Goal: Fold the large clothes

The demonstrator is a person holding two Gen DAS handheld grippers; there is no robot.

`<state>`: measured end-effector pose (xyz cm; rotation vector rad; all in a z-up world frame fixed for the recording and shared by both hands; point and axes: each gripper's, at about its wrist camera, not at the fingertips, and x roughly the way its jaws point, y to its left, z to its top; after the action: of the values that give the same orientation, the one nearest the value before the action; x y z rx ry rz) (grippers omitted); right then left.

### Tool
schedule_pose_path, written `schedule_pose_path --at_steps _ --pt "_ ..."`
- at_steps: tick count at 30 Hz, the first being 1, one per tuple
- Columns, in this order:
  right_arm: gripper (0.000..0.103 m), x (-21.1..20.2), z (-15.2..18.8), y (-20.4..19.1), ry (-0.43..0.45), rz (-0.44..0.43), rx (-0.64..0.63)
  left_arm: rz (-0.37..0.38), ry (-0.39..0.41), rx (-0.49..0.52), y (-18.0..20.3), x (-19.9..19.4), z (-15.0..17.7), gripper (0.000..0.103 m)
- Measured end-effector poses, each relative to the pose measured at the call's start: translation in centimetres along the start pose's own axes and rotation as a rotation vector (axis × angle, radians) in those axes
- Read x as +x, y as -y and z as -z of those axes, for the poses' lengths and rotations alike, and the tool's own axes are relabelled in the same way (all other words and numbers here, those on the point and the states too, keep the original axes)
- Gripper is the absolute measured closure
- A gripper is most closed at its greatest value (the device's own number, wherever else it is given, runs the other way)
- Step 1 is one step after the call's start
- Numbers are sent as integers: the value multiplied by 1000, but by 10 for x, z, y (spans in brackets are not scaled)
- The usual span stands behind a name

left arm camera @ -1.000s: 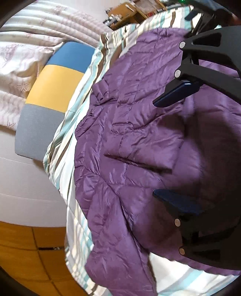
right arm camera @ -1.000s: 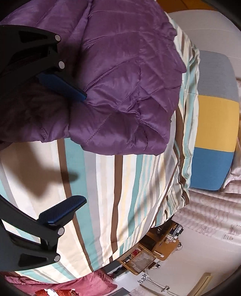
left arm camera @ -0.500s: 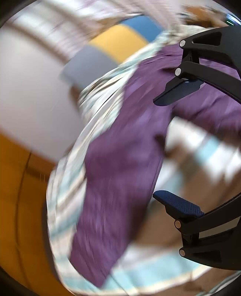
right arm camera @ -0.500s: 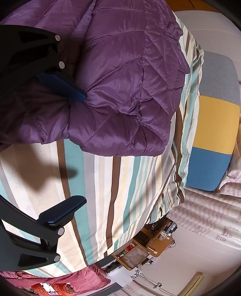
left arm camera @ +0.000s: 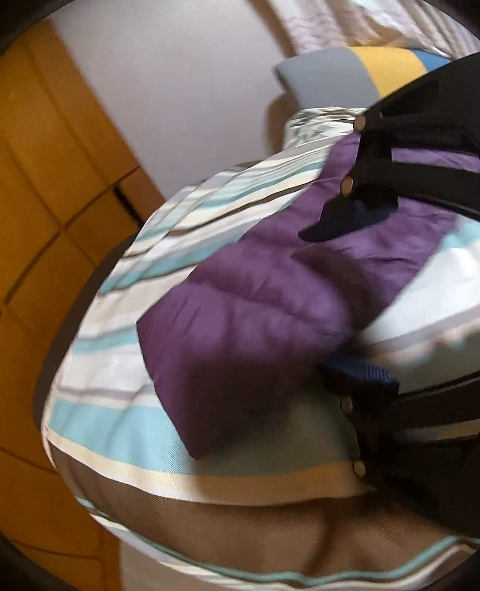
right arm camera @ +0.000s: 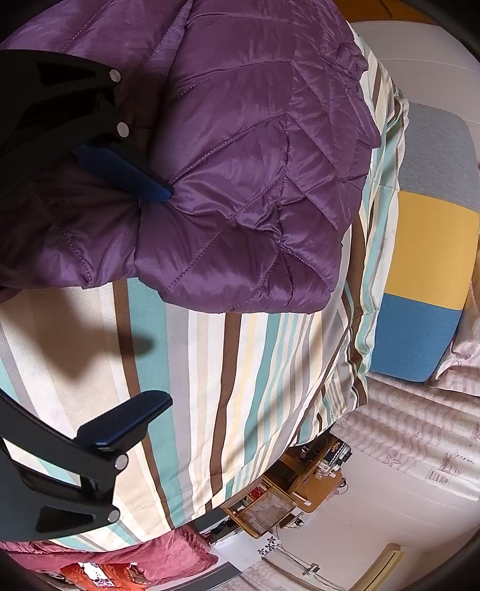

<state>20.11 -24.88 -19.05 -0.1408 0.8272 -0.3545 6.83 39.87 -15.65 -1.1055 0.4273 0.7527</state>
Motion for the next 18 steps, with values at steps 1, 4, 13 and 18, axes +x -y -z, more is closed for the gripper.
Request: schedule_pose_path --at_steps 1,4,13,18 --pt "2 0 0 0 0 0 0 -20 -1 -9 2 5 -2 75" --pt "2 0 0 -1 -1 -3 2 -41 2 0 9 10 -7 93" --pt "2 1 0 0 -5 -13 11 89 232 358 101 -60 46 96" --pt "2 1 0 -1 -6 -19 16 216 235 549 153 -89 92 96"
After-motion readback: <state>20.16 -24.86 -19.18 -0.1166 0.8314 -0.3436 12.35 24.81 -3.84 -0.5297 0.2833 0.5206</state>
